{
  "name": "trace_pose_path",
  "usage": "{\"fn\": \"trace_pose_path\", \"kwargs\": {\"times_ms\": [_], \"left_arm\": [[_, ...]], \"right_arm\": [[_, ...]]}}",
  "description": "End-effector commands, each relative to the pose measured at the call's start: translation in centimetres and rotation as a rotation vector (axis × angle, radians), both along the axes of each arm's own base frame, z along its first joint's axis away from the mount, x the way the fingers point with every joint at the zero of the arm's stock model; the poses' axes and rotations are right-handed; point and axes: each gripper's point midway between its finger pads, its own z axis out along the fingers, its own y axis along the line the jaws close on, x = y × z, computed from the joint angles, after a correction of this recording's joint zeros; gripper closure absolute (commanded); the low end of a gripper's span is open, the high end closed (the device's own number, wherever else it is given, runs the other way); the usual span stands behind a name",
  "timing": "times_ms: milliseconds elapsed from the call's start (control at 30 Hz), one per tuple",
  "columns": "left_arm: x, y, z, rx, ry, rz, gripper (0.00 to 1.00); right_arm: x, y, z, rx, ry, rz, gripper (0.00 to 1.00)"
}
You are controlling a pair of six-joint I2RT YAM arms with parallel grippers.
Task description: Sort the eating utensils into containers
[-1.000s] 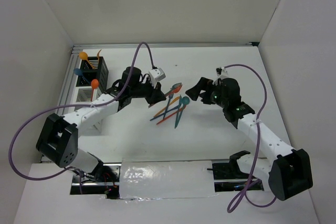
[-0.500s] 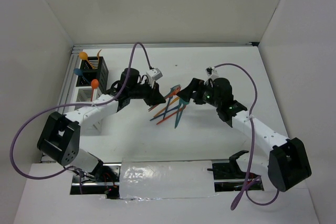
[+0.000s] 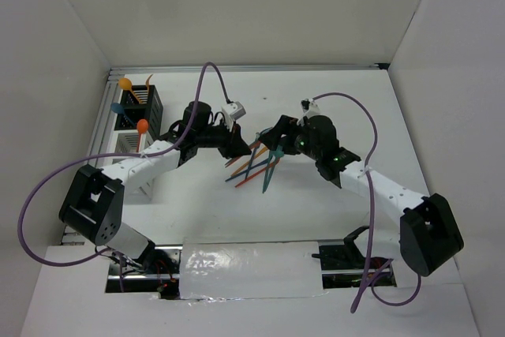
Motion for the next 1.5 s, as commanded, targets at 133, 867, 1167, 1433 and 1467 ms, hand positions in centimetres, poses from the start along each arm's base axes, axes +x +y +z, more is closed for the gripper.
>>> {"fn": "trace_pose_path", "kwargs": {"times_ms": [133,867,1167,1433,1467], "left_arm": [[0.3,-0.8,1.2,-0.045,-0.046,-0.031,0.90],[-1.0,-1.1,0.7,-0.056,-0.018,-0.077,0.89],[-0.4,0.3,1.3,-0.065,-0.033,-0.039,0.88],[0.1,1.8,2.8,-0.098,-0.058,0.013,0.86],[0.8,2.6,3.4,-0.108,-0.068,0.044,0.86]], "right_arm": [[1.7,0.4,3.3,0.035,-0.085,-0.077,0.26],[2.4,0.1,4.7,0.062,-0.115,-0.152,0.82],[3.0,-3.1,6.3,-0.028,-0.154,-0.291,0.84],[3.4,-4.3,7.0,-0.083,-0.161,-0.337,0.84],[3.4,-4.6,6.8,-0.092,-0.157,-0.347,0.84]]}}
